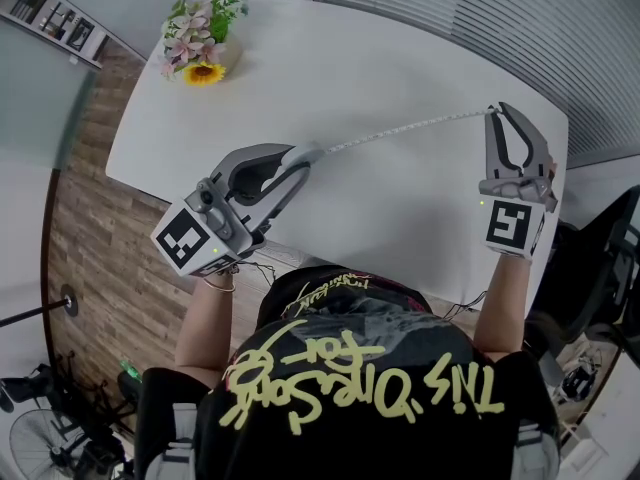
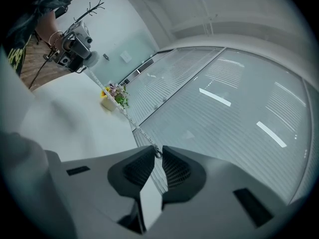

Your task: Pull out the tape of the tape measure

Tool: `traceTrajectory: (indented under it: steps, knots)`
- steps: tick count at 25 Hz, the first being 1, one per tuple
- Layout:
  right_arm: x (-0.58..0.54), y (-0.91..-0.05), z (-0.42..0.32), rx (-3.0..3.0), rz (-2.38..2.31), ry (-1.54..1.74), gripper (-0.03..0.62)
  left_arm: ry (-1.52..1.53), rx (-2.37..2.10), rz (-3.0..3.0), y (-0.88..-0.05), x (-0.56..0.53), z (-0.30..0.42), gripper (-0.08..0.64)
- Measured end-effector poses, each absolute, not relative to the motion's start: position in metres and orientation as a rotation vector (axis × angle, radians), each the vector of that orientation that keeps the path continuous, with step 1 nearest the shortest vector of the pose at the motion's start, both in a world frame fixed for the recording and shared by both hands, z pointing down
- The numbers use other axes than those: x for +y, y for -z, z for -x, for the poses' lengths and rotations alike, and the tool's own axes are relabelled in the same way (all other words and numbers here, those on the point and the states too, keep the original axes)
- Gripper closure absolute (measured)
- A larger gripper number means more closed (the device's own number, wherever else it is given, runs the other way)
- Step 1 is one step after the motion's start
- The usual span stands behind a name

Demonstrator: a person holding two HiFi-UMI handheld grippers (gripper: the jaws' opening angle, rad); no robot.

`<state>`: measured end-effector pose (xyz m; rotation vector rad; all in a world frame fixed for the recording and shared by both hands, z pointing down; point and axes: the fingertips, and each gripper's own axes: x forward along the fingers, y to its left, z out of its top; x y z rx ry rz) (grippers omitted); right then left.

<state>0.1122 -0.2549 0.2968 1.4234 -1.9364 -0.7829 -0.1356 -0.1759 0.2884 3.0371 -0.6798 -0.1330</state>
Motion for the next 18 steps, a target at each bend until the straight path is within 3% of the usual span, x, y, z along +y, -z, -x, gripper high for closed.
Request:
traceTrajectory:
  steps: [18]
  knots:
    - [-0.255, -0.297, -0.126, -1.918, -1.444, 0.778, 0.541, 0.126, -0.722, -3.028, -0.289, -0.179, 0.135, 0.506]
